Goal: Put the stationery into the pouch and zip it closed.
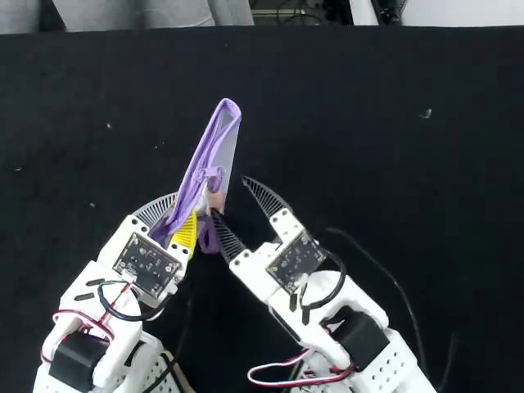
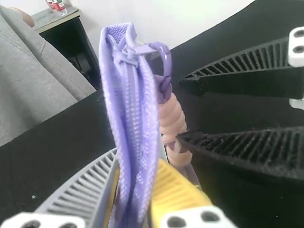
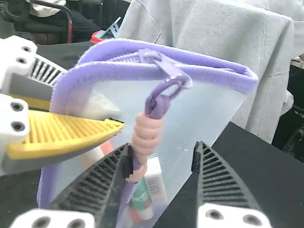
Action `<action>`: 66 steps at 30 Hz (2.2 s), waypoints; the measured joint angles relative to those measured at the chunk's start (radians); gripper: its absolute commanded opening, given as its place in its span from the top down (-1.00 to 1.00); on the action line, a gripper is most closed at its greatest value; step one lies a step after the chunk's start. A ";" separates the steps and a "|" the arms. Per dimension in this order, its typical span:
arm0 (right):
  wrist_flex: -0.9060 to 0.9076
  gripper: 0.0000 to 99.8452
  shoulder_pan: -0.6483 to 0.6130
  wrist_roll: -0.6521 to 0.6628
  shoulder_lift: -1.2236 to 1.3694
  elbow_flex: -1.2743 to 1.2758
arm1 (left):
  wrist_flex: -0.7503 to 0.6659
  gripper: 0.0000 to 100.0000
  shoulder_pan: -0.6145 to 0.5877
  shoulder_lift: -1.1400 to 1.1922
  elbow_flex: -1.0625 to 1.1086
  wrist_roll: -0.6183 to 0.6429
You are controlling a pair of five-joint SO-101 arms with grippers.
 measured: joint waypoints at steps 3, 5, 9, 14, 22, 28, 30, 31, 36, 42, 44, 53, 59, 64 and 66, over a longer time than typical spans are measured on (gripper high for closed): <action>-0.002 0.61 -0.006 0.000 0.000 0.000 | 0.000 0.95 0.000 0.000 0.000 0.000; -0.006 0.67 -0.006 -0.023 0.000 0.000 | 0.000 0.95 0.000 0.000 0.000 0.000; -0.018 0.86 -0.006 -0.057 0.000 0.000 | 0.000 0.95 0.000 0.000 0.000 0.000; -0.060 0.90 -0.006 -0.060 -0.002 0.011 | 0.000 0.95 0.000 0.000 0.000 0.000; -0.066 0.66 -0.006 -0.143 -0.002 0.021 | 0.000 0.95 -0.002 0.000 0.000 0.000; -0.103 0.71 -0.006 -0.166 -0.002 0.066 | 0.000 0.95 -0.002 0.000 0.000 0.000; -0.103 0.71 -0.006 -0.166 -0.002 0.068 | 0.000 0.95 -0.002 0.000 0.000 0.000; -0.103 0.71 -0.006 -0.166 -0.002 0.068 | 0.000 0.95 -0.002 0.000 0.000 0.000; -0.106 0.71 -0.006 -0.166 -0.002 0.068 | 0.000 0.95 -0.002 0.000 0.000 0.000; -0.106 0.83 -0.006 -0.166 -0.002 0.068 | 0.000 0.95 -0.002 0.000 0.000 0.000; -0.095 0.83 -0.006 -0.167 -0.002 0.068 | 0.000 0.95 -0.002 0.000 0.000 0.000; -0.018 0.98 -0.006 -0.095 -0.015 0.043 | -0.002 0.95 -0.002 0.000 0.014 0.000; 0.028 0.98 0.078 -0.057 -0.002 -0.068 | -0.002 0.95 -0.002 0.000 0.014 0.000; 0.028 0.98 0.219 0.008 -0.002 -0.160 | -0.002 0.95 0.000 0.000 0.015 0.000; 0.008 0.98 0.232 0.048 -0.002 -0.172 | -0.002 0.95 0.000 0.000 0.015 0.000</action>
